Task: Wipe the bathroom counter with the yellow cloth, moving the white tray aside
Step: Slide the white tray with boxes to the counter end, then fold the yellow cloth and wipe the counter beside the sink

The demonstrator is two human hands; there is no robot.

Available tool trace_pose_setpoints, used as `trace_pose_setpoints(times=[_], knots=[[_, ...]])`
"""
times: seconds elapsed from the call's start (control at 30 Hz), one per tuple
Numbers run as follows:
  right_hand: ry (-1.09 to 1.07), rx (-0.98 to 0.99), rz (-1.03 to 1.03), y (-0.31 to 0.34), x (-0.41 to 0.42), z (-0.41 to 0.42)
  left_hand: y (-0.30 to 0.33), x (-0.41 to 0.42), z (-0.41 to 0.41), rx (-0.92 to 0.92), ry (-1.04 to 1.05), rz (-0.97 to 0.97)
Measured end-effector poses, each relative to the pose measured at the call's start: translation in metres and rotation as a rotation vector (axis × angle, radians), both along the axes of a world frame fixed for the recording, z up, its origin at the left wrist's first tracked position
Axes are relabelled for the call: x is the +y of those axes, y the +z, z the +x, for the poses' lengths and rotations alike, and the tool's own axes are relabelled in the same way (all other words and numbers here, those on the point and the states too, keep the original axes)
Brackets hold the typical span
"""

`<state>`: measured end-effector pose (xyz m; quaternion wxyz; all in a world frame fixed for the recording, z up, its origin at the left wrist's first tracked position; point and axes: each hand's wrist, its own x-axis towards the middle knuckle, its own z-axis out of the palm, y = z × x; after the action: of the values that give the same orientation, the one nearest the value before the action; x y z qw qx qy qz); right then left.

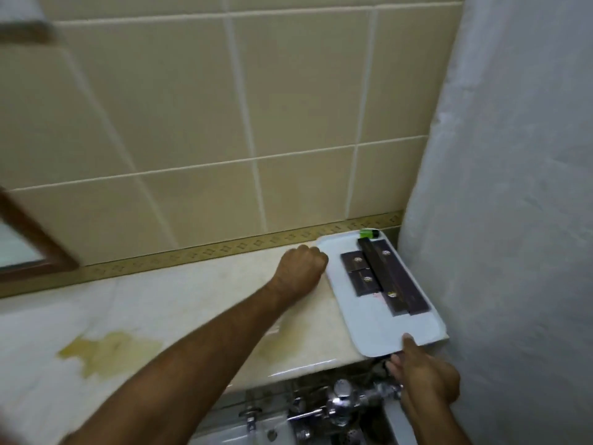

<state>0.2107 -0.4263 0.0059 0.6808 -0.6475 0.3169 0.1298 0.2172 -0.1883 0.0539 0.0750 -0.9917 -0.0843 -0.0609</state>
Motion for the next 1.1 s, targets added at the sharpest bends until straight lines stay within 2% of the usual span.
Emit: trace_pose_setpoints(times=[0.07, 0.13, 0.2, 0.3, 0.4, 0.5, 0.63, 0.73, 0.8, 0.87, 1.0, 1.1], knots=[[0.078, -0.010, -0.044, 0.004, 0.024, -0.032, 0.004, 0.012, -0.063, -0.069, 0.069, 0.013], [0.310, -0.035, -0.090, 0.006, 0.066, -0.074, 0.007, 0.033, -0.135, -0.122, 0.164, 0.033], [0.573, -0.114, -0.198, 0.009, 0.113, -0.126, 0.011, 0.059, -0.207, -0.167, 0.325, 0.016], [0.771, -0.240, -0.324, 0.025, 0.176, -0.192, 0.018, 0.093, -0.302, -0.198, 0.637, -0.006], [1.065, -0.404, -0.314, 0.041, 0.226, -0.252, 0.017, 0.125, -0.391, -0.238, 0.950, -0.046], [1.388, -0.572, -0.293, 0.048, 0.267, -0.309, 0.006, 0.150, -0.464, -0.262, 1.284, -0.172], [1.742, -0.756, -0.416, 0.044, 0.304, -0.363, -0.015, 0.177, -0.507, -0.409, 1.596, -0.536], [1.911, -0.844, -0.634, 0.033, 0.318, -0.388, -0.027, 0.192, -0.517, -0.543, 1.633, -0.700], [1.920, -0.902, -0.733, 0.028, 0.322, -0.395, -0.027, 0.199, -0.521, -0.633, 1.632, -0.818], [1.888, -0.935, -0.745, 0.025, 0.324, -0.397, -0.019, 0.203, -0.524, -0.640, 1.554, -0.925], [1.764, -0.828, -0.599, 0.023, 0.323, -0.391, 0.019, 0.188, -0.524, -0.688, 1.164, -1.138], [1.571, -0.690, -0.266, 0.031, 0.320, -0.369, 0.070, 0.156, -0.515, -0.630, 0.846, -1.234]])
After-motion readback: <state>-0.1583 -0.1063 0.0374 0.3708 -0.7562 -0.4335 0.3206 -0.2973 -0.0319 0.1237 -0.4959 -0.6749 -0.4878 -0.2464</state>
